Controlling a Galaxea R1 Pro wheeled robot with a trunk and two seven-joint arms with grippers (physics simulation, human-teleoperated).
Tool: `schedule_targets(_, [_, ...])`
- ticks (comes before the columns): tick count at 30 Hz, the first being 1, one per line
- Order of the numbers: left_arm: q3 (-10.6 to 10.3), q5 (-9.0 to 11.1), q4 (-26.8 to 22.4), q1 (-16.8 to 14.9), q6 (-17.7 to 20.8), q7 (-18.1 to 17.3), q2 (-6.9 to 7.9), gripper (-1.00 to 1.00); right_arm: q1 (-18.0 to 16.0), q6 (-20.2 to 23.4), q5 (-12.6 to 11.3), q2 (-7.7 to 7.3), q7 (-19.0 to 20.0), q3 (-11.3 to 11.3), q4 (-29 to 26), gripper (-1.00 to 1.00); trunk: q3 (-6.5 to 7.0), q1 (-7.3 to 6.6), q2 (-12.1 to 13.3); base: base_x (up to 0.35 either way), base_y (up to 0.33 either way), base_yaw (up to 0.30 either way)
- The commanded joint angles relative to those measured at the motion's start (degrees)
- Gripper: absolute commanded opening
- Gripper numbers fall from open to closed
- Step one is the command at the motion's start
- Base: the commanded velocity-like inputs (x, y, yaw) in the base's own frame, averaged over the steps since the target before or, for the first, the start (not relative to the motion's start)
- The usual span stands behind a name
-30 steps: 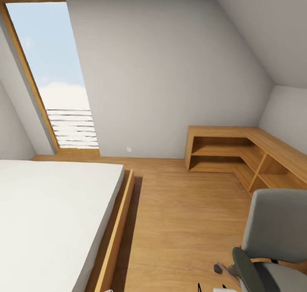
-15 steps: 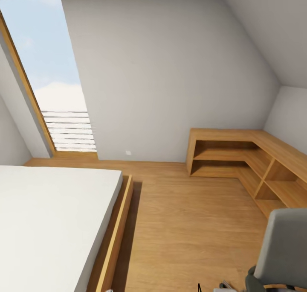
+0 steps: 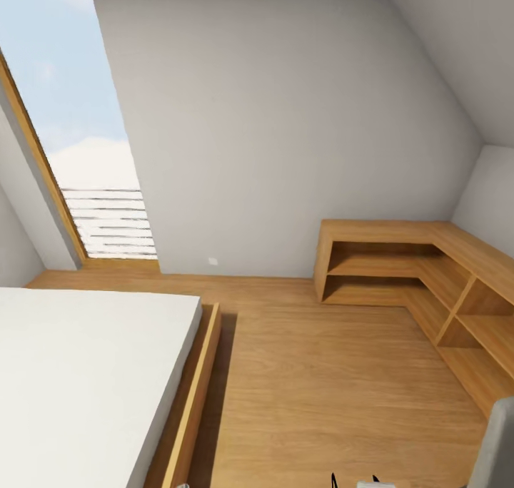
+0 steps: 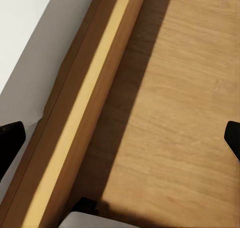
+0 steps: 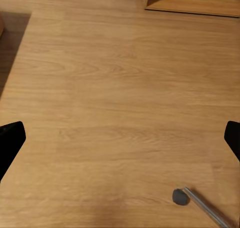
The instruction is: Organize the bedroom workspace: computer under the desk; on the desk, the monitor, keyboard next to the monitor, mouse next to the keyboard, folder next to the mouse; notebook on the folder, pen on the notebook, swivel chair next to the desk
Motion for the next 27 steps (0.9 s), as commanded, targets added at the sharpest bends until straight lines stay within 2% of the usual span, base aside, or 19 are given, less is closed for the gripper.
schedule_targets(1, [-0.49,0.32,0.00,-0.06,-0.20,0.40,0.02,1.00,-0.04,-0.04,-0.03,0.01,-0.54,0.48,-0.01,1.00,-0.13,0.07,-0.12,0.322,0.000,0.000])
schedule_targets(27, [-0.49,0.32,0.00,-0.06,-0.20,0.40,0.02,1.00,-0.04,-0.04,-0.03,0.17,-0.53,0.48,-0.01,1.00,0.05,0.07,-0.12,0.322,0.000,-0.046])
